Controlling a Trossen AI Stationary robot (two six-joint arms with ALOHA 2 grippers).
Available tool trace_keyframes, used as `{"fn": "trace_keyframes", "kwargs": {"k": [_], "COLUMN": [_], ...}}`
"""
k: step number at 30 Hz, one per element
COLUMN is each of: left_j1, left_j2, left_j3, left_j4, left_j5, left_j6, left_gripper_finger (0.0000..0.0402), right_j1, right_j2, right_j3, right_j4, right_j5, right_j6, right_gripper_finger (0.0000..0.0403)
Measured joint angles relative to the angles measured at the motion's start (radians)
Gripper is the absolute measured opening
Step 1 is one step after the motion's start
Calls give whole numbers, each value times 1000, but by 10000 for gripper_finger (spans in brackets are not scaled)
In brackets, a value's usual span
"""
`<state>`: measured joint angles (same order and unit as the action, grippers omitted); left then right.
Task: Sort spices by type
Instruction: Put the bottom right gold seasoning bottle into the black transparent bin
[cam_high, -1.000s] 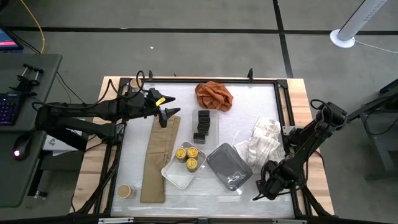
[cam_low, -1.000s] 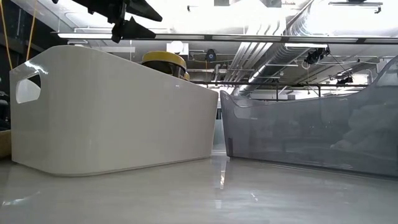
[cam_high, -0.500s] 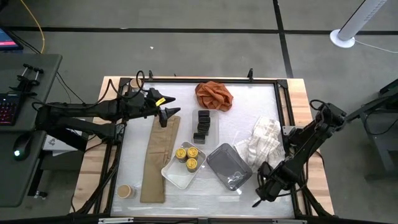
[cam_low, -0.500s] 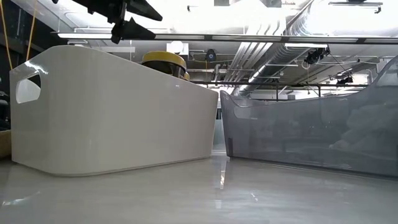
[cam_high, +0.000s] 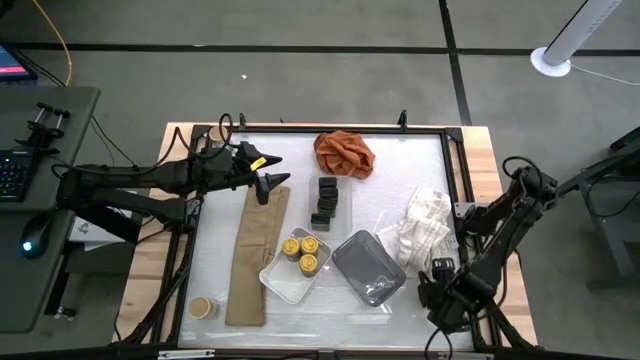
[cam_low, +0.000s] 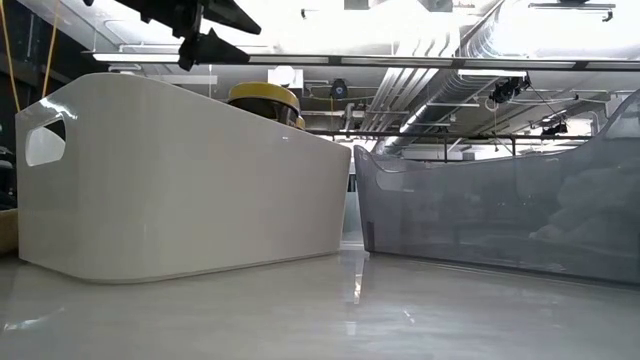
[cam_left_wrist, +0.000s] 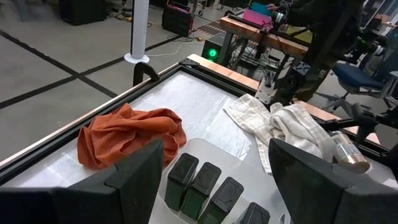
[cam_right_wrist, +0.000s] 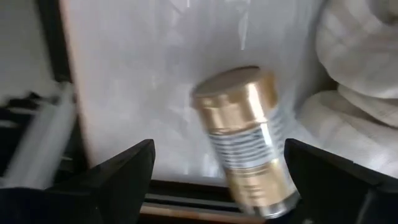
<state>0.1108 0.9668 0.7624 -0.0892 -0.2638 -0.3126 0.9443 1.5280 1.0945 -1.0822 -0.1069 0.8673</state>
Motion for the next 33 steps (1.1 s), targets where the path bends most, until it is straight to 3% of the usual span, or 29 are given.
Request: {"fn": "trace_keyframes", "kwargs": {"k": [5, 11, 18, 22, 26, 30, 33], "left_j1": [0, 0, 0, 0, 0, 0, 0], "left_j2": [0, 0, 0, 0, 0, 0, 0], "left_j3": [0, 0, 0, 0, 0, 0, 0], "left_j4": [-4, -4, -4, -4, -4, -4, -4], "left_j5": [0, 0, -7, -11, -11, -11, -12], "left_j6": [0, -1, -26, -26, -26, -26, -26], "left_gripper_finger": [274, 274, 274, 274, 274, 274, 274], "right_j1": [8, 8, 8, 4, -19, -34, -48], "right_j2": [0, 9, 87, 134, 135, 101, 50], "right_j3": [-87, -168, -190, -187, -149, -37, 74], "right_j4": [33, 214, 236, 254, 215, 97, 27], "right_j5": [1, 1, 2, -6, -22, 3, 96], "right_j6": [-31, -68, -87, -77, -17, -19, 7], "right_gripper_finger": [353, 353, 351, 326, 274, 274, 274]}}
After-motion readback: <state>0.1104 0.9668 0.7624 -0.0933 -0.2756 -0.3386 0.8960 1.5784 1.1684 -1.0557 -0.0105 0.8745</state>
